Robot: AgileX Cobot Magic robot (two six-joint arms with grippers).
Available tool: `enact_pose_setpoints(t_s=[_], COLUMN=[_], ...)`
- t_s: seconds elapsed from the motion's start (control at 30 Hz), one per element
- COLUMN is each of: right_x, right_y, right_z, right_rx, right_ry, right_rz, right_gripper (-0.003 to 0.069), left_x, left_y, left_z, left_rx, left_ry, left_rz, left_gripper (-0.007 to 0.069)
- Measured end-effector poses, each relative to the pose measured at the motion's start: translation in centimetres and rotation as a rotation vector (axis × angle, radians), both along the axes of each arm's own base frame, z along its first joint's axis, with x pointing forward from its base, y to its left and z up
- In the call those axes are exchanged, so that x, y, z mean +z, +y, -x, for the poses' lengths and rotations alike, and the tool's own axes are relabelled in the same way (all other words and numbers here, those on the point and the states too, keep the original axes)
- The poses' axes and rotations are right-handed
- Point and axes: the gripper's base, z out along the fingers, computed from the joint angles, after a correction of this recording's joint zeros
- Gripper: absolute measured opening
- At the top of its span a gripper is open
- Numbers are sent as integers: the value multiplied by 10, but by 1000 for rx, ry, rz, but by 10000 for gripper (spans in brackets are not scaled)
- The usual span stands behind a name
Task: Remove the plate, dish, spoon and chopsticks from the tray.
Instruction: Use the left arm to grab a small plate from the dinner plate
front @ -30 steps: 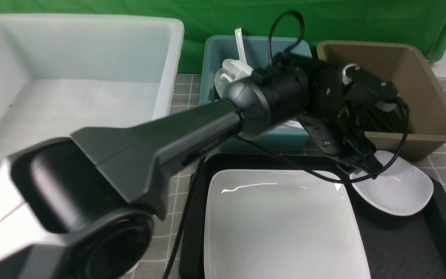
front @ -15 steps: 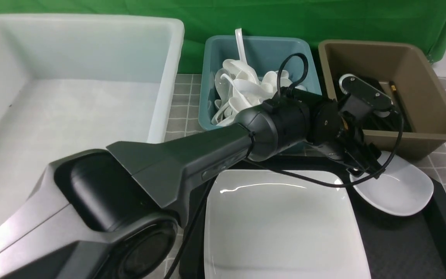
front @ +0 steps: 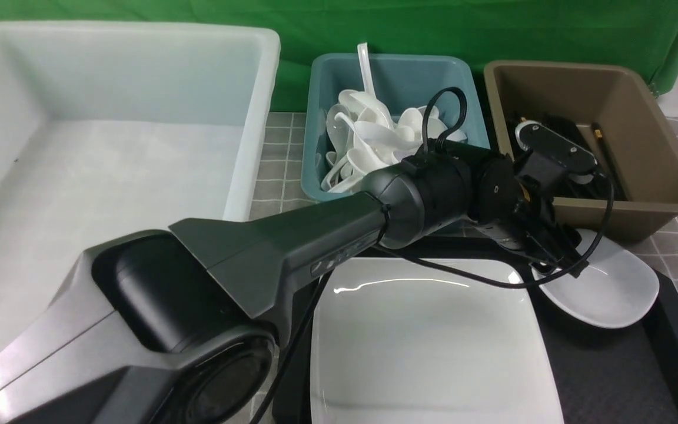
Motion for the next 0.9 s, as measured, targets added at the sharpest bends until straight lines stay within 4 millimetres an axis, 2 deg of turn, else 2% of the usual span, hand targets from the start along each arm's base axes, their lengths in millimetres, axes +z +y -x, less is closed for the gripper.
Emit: enact_pose_setpoints(t_s=[0.17, 0.27, 0.43, 0.5, 0.6, 0.63, 0.77, 0.9], right_x=[0, 0, 0, 0, 0, 0, 0, 0], right_y=[0, 0, 0, 0, 0, 0, 0, 0], right_z=[0, 0, 0, 0, 0, 0, 0, 0], right_rx=[0, 0, 0, 1, 5, 7, 15, 14], right_ry=[0, 0, 0, 0, -1, -1, -2, -1], right_rz=[0, 0, 0, 1, 6, 7, 17, 15], right_gripper=[20, 22, 24, 25, 25, 25, 27, 24], left_x=[7, 16, 45, 55, 56, 55, 51, 47], left_y=[1, 1, -5, -10, -17, -18, -35, -50], left_z=[4, 9, 16, 24, 41, 46, 77, 90], left_rx=[-36, -57, -38, -45, -132, -159, -304, -347], left_ry=[49, 66, 20, 28, 30, 34, 24, 2], left_rz=[-53, -128, -191, -191, -255, -278, -334, -289], left_gripper=[437, 408, 281, 179, 54, 34, 4, 6])
